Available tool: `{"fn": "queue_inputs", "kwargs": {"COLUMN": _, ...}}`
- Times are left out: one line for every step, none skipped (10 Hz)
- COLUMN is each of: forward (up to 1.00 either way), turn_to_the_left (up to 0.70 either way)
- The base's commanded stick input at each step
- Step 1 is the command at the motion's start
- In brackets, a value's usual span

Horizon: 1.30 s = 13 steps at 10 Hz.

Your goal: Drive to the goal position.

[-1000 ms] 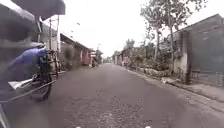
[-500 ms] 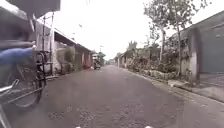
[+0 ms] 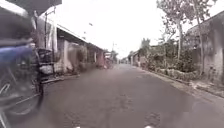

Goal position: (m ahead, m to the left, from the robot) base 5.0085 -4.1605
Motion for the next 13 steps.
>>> {"fn": "queue_inputs", "kwargs": {"forward": 0.70, "turn_to_the_left": 0.00}}
{"fn": "queue_inputs", "kwargs": {"forward": 0.70, "turn_to_the_left": 0.00}}
{"fn": "queue_inputs", "kwargs": {"forward": 0.70, "turn_to_the_left": 0.00}}
{"fn": "queue_inputs", "kwargs": {"forward": 0.70, "turn_to_the_left": 0.00}}
{"fn": "queue_inputs", "kwargs": {"forward": 0.70, "turn_to_the_left": 0.00}}
{"fn": "queue_inputs", "kwargs": {"forward": 0.70, "turn_to_the_left": 0.00}}
{"fn": "queue_inputs", "kwargs": {"forward": 0.70, "turn_to_the_left": 0.00}}
{"fn": "queue_inputs", "kwargs": {"forward": 0.70, "turn_to_the_left": 0.00}}
{"fn": "queue_inputs", "kwargs": {"forward": 0.70, "turn_to_the_left": 0.00}}
{"fn": "queue_inputs", "kwargs": {"forward": 0.70, "turn_to_the_left": 0.00}}
{"fn": "queue_inputs", "kwargs": {"forward": 0.70, "turn_to_the_left": 0.00}}
{"fn": "queue_inputs", "kwargs": {"forward": 0.70, "turn_to_the_left": 0.00}}
{"fn": "queue_inputs", "kwargs": {"forward": 0.70, "turn_to_the_left": 0.00}}
